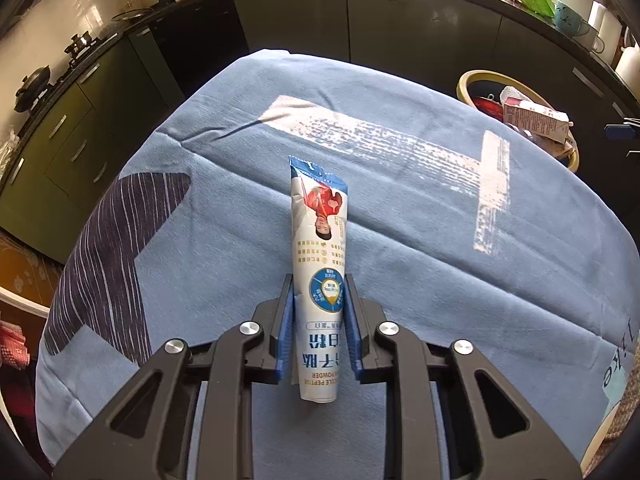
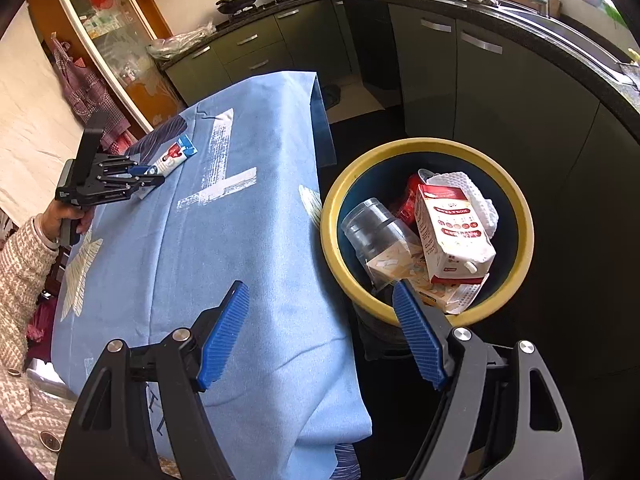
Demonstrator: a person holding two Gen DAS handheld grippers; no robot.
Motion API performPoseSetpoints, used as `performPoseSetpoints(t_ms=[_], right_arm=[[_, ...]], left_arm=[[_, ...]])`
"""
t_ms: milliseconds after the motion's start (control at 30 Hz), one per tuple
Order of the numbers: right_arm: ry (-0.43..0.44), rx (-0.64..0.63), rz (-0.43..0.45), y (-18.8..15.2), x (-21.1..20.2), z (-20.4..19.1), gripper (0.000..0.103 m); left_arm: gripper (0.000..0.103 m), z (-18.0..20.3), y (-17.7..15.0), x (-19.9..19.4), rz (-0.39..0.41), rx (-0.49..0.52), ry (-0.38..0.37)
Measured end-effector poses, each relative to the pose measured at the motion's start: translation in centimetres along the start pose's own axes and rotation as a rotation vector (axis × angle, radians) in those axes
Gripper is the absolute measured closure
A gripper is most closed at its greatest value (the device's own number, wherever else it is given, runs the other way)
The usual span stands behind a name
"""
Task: Collect trash
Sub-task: 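Grasp the white toothpaste tube with the left tool and lift it, then carry the toothpaste tube over the bin and release it with the left tool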
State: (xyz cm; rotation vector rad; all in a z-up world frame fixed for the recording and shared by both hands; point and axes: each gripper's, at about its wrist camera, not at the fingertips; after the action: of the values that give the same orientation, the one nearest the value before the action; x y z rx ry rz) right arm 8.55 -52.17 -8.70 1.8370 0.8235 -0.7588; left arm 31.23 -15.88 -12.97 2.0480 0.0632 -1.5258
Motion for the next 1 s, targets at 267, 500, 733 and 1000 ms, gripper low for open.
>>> performPoseSetpoints(t_ms=[267,500,733,1000], right_arm=[[0.001,0.01,0.052,-2.4,-3.4,0.3,0.029],[-0.001,0.014,0.1,-4.2,-6.0,0.7,0.029],[-0.014,0.033,0.144,-6.1,-8.7,2.5,0.028],[-0.035,0.126,0.17,-8.3,-10.5,7.3,0.028]], left_arm=[[0.081,3.8,-0.7,-3.9,0.058,-0.029,0.034],[0.081,8.8,0.9,-8.4,0.121,-0.002,0.047],[0.081,13.2,5.3,-10.1,0.166,0.033,-0.025],[0.081,18.4,13.2,-5.9,0.139,0.073,-0.136]])
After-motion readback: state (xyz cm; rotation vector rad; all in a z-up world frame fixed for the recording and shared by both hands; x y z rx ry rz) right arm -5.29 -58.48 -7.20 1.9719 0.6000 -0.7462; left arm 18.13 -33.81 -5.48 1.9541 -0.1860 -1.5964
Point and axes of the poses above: each gripper's, at about its wrist camera, not at the fingertips, and x roughly the way its jaws point, z to its right, y to its top, and after that the axes turned 8 degrees about x, right-handed
